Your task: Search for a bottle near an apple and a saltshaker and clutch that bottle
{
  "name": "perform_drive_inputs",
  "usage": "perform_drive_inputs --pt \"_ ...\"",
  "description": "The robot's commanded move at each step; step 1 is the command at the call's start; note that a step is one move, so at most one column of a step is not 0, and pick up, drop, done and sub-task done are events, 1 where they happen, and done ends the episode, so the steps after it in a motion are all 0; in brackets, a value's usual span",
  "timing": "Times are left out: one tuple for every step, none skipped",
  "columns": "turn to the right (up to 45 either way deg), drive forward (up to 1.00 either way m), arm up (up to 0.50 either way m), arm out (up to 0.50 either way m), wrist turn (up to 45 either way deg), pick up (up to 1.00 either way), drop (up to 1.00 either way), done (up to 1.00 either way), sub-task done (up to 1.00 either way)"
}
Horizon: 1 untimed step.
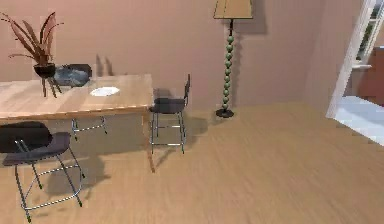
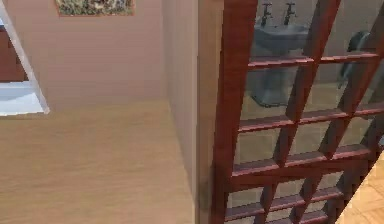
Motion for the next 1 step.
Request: perform_drive_inputs --pt "42.0 0.0 0.0 0.0 0.0 0.0 0.0 0.0 0.0"
